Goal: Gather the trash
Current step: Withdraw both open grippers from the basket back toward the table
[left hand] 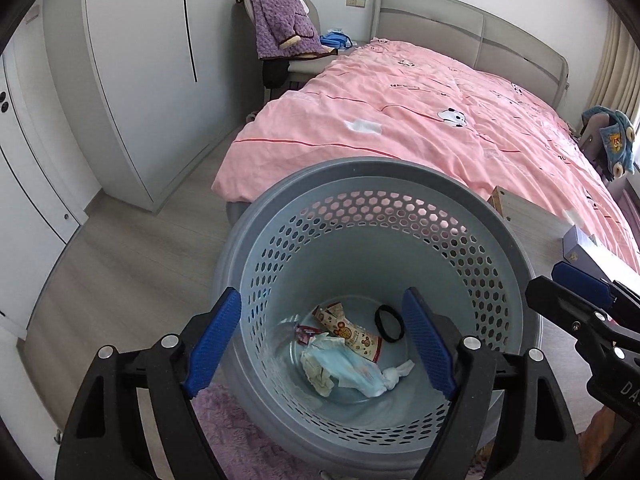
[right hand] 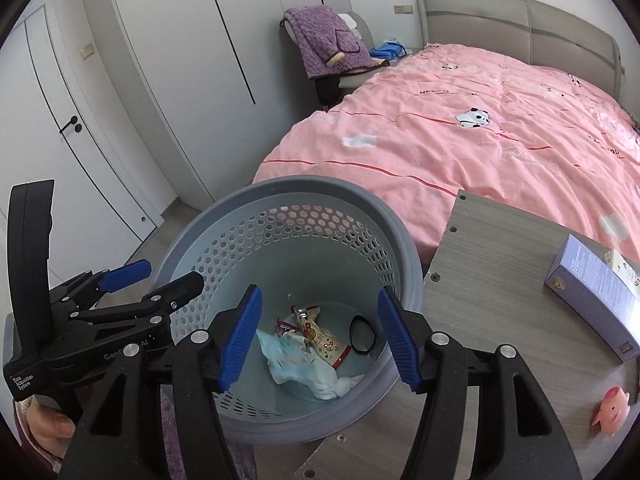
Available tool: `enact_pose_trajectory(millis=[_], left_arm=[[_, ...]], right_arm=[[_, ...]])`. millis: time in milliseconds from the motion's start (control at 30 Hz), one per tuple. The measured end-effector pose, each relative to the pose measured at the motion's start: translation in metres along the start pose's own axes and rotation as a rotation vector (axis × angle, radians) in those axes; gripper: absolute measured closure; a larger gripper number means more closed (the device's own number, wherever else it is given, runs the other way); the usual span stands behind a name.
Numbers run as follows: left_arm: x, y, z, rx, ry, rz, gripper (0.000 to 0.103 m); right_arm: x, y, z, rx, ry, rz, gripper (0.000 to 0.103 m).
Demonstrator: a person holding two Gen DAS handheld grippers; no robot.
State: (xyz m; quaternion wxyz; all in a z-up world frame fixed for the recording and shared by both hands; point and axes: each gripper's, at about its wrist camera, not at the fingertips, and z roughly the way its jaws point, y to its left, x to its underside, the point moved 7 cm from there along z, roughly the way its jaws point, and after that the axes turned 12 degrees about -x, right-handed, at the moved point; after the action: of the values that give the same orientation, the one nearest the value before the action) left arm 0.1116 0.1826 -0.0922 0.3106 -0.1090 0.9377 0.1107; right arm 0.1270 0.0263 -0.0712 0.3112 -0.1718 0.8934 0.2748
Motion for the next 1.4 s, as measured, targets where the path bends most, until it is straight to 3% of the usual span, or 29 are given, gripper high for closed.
enact_pose_trajectory(millis=[300,367,667,933,1233,1400], left_arm=[[0.003,0.000,-0.008,-0.020,-0.014,0.013,0.024],[0.004,0.000,-0.010,-0.023,-0.017,0.015,0.024],[0.008,-0.006,-0.022,-0.031,-0.041,0.032,0.021],[0.017,-0.032,-0.029,0.000,-0.038,0.065,0.020],[0.020,-0.072,-0.048,0.063,-0.071,0.109,0.020],[0.016,-0.098,-0.067,0.089,-0.115,0.153,0.020]], right_arm=[[0.007,-0.001,-0.005,0.015,0.003,0.004,0.042],[0.008,-0.001,-0.007,0.020,0.001,0.007,0.036],[0.016,-0.008,-0.026,0.038,-0.018,0.018,0.025],[0.032,-0.028,-0.053,0.085,-0.048,0.048,0.017],[0.043,-0.069,-0.093,0.161,-0.089,0.130,0.015],[0.048,-0.090,-0.133,0.205,-0.182,0.164,0.013]])
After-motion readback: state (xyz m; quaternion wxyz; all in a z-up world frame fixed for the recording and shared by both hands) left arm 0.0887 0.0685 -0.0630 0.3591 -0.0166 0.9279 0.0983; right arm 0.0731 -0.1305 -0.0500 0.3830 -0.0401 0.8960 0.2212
